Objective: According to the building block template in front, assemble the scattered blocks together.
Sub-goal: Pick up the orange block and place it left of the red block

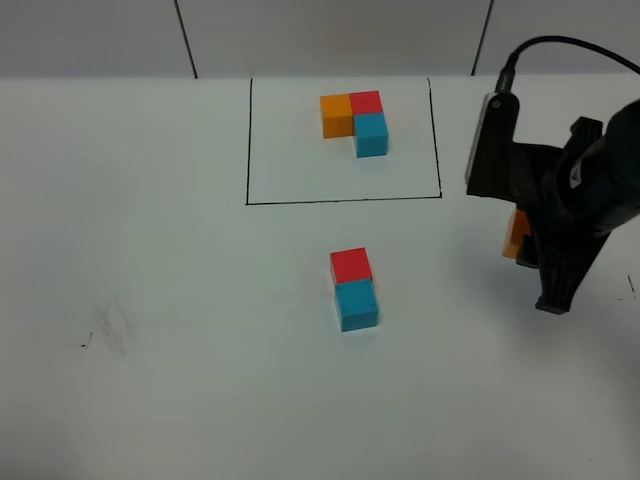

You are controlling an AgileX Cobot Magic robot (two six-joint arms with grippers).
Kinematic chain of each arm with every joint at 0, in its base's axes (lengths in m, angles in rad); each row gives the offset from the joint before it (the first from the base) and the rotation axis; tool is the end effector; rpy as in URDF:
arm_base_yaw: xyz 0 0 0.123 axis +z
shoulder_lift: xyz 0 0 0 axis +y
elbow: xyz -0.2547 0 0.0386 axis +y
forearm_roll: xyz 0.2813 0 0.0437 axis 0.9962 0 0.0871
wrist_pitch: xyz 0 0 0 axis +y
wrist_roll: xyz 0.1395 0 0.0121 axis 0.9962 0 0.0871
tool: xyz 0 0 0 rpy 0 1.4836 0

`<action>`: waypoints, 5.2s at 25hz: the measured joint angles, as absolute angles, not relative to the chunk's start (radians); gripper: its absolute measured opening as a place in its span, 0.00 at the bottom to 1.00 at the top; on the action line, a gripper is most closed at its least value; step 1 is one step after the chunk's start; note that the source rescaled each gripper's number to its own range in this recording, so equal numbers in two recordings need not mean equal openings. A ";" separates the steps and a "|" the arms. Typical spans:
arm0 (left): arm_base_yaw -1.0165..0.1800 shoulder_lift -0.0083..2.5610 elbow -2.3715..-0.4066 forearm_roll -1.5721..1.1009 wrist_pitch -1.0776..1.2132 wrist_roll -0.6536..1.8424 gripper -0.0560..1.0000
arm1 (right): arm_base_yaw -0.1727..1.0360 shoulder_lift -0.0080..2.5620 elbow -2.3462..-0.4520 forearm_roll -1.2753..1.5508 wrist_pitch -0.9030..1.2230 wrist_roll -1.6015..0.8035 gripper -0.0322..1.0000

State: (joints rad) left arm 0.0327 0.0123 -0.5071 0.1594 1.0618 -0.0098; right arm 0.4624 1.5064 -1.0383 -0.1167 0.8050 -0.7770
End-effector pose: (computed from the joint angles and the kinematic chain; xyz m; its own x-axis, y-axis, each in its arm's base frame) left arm 0.0952 0.0225 0.2733 -0.4661 0.0525 -0.8832 -0.1241 0.9845 0.1239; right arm 0.3146 0.1437 0.1626 -0.2269 -0.9555 -0.1888 -0.8988 0.2800 -0.3373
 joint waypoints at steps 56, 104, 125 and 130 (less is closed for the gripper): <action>0.033 0.012 -0.507 0.159 1.062 -0.010 0.05 | 0.815 2.237 -1.666 0.118 0.854 -1.173 0.45; 0.033 0.012 -0.507 0.159 1.062 -0.011 0.05 | 0.727 2.279 -1.668 0.134 0.890 -1.136 0.45; 0.033 0.012 -0.507 0.159 1.062 -0.011 0.05 | 0.719 2.286 -1.677 0.136 0.917 -1.180 0.45; 0.033 0.012 -0.507 0.159 1.062 -0.011 0.05 | 0.717 2.286 -1.677 0.127 0.919 -1.183 0.45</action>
